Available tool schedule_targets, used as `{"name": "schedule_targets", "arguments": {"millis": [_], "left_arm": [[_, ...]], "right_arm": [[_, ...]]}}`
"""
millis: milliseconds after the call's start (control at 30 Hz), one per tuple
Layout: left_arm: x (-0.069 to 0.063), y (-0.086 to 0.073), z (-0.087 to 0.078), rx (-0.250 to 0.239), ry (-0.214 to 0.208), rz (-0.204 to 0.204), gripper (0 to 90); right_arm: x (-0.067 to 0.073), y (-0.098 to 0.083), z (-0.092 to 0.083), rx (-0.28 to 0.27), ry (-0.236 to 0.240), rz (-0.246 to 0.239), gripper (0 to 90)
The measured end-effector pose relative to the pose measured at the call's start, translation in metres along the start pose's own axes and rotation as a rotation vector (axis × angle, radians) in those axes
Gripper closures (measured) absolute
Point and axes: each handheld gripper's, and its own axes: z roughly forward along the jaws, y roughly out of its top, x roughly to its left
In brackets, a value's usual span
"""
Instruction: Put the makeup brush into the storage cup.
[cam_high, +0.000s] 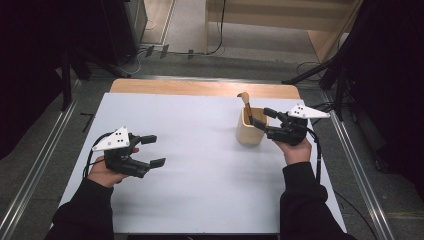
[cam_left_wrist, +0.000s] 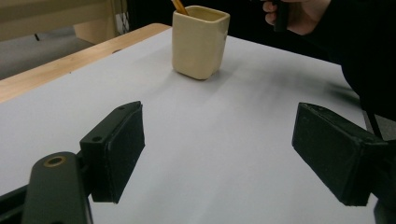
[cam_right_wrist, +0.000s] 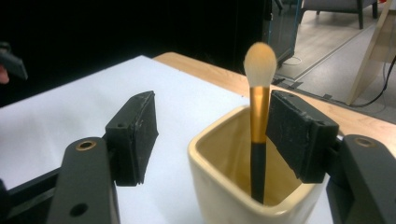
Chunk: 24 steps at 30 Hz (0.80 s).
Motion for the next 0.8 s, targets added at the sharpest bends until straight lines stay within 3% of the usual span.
{"name": "schedule_targets", "arguments": {"millis": [133, 333, 800], "left_arm": [[0.001, 0.000, -0.001, -0.003, 0.007, 0.000, 17.4], [0.001, -0.002, -0.002, 0.006, 0.015, 0.003, 17.1], [0.003, -0.003, -0.007, -0.004, 0.026, -0.001, 16.9]], "right_arm": [[0.007, -0.005, 0.000, 0.012, 0.004, -0.014, 32.9], [0.017, -0.008, -0.003, 0.015, 0.053, -0.033, 28.9], [0.041, -0.019, -0.006, 0.049, 0.024, -0.100, 22.9]]}}
